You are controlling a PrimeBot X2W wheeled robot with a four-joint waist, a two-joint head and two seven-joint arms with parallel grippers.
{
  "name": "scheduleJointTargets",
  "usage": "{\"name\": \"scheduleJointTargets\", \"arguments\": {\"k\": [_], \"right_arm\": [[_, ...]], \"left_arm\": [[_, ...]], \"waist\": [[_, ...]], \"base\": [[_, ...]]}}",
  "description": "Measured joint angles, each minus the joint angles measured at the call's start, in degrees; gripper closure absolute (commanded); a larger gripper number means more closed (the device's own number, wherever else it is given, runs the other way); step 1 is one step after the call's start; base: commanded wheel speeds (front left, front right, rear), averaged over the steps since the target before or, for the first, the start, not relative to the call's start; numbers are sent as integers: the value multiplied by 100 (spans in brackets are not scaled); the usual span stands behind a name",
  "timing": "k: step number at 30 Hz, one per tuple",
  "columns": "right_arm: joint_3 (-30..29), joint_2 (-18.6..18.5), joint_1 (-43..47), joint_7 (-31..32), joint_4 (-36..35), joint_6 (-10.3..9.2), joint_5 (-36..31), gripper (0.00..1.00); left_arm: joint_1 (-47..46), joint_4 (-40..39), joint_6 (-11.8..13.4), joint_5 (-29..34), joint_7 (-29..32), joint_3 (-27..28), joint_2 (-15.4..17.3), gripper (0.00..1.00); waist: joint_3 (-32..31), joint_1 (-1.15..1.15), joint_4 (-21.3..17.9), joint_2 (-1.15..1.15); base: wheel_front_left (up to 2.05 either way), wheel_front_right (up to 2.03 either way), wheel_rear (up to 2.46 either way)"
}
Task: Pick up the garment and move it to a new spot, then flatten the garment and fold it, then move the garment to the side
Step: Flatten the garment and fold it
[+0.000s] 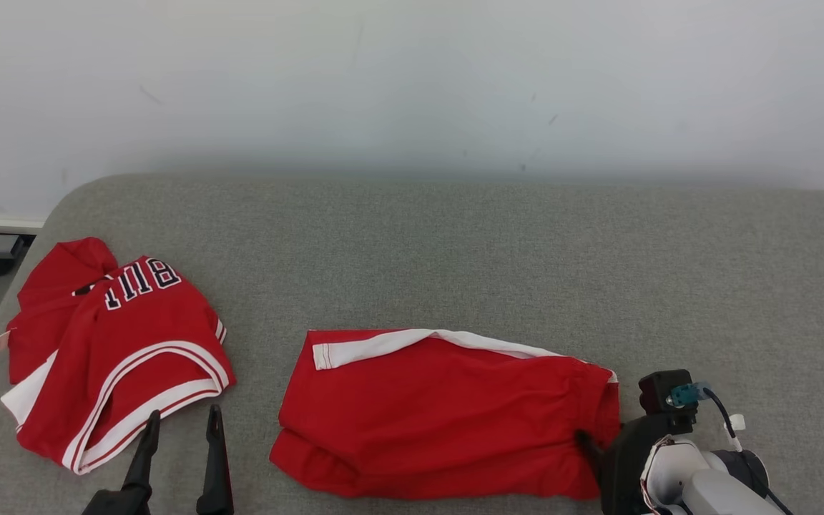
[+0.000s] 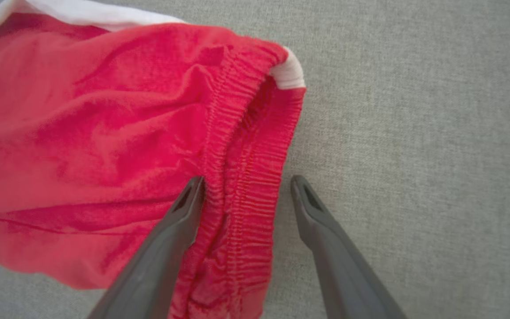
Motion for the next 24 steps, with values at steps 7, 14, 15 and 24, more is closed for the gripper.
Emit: {"name": "scheduleJointTargets", "arguments": {"k": [7, 14, 15, 24], "right_arm": [[34, 207, -127, 276, 146, 3, 77, 0], [57, 315, -249, 388, 305, 147, 197, 93], [60, 319, -277, 426, 324, 191, 221, 100], [59, 280, -432, 426, 505, 450, 250, 100]], "left_arm": [[10, -43, 0, 41, 0, 70, -4, 0], [-66, -27, -1, 58, 0, -55, -32, 0], [-86, -27, 0, 58, 0, -47, -32, 0], [-86, 12, 0, 40, 0, 44, -32, 0]], "waist": [[34, 0, -21, 0], [64, 0, 23, 0], [68, 0, 31, 0], [35, 0, -45, 0]], "base": [[0, 0, 0], [0, 0, 0], [0, 0, 0], [0, 0, 0]]}}
